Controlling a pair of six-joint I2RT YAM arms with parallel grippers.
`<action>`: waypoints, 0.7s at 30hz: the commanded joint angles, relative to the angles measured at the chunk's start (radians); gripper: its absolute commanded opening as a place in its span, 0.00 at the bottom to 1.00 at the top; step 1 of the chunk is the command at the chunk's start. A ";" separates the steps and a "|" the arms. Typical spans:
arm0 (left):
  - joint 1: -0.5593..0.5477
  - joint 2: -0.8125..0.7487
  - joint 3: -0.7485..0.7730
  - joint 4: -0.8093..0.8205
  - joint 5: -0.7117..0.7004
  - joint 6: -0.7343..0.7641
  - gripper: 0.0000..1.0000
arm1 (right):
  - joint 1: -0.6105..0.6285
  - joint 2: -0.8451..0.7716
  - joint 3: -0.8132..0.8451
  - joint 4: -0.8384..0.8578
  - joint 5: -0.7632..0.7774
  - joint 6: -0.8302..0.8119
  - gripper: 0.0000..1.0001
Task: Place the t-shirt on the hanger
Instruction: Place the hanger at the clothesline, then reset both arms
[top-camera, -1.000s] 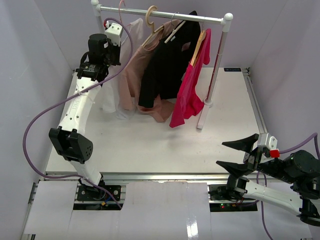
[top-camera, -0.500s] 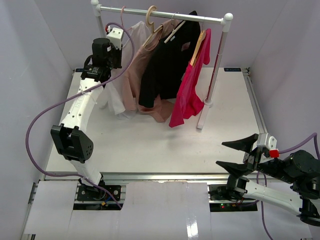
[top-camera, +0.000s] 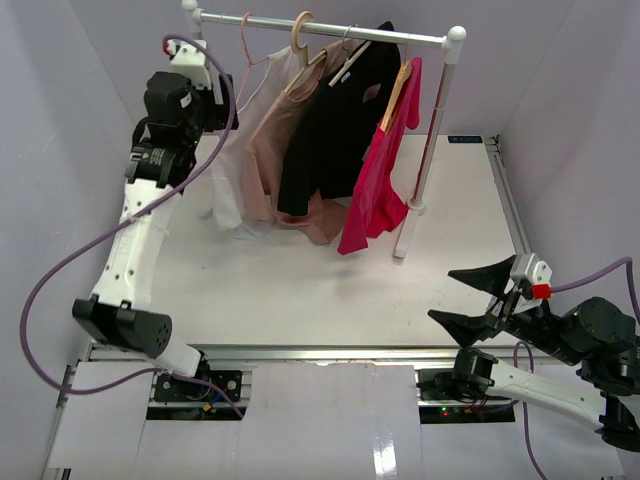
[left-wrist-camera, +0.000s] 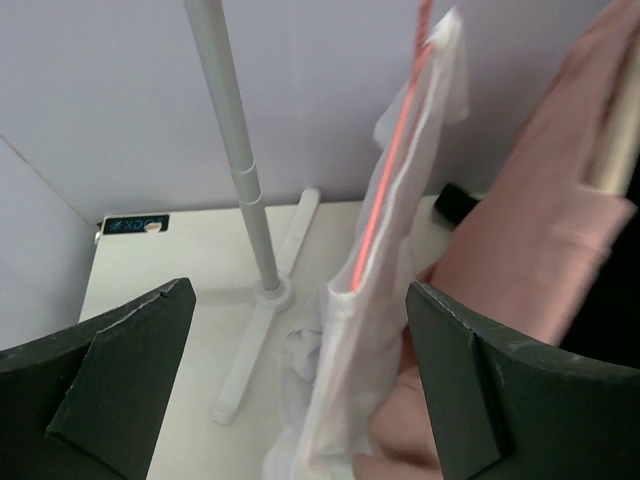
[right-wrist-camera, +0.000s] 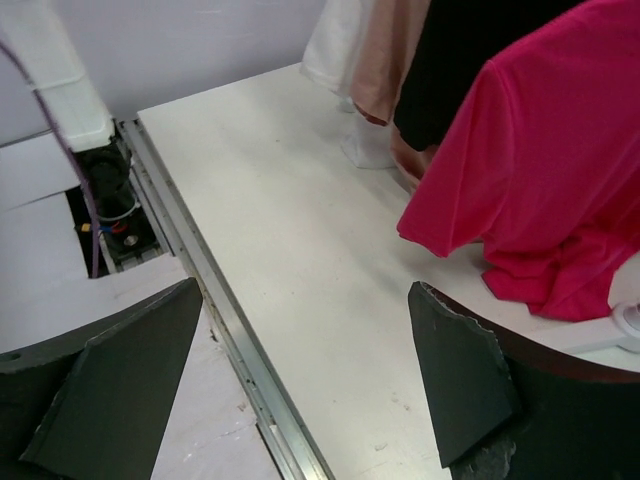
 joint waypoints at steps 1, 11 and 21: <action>0.003 -0.220 -0.068 -0.082 0.215 -0.134 0.98 | 0.004 0.019 -0.003 0.093 0.190 0.085 0.90; -0.057 -0.539 -0.519 -0.006 0.582 -0.281 0.98 | 0.004 0.168 -0.028 0.047 0.519 0.312 0.90; -0.248 -0.783 -0.903 0.155 0.606 -0.392 0.98 | 0.006 0.258 -0.119 0.043 0.714 0.434 0.90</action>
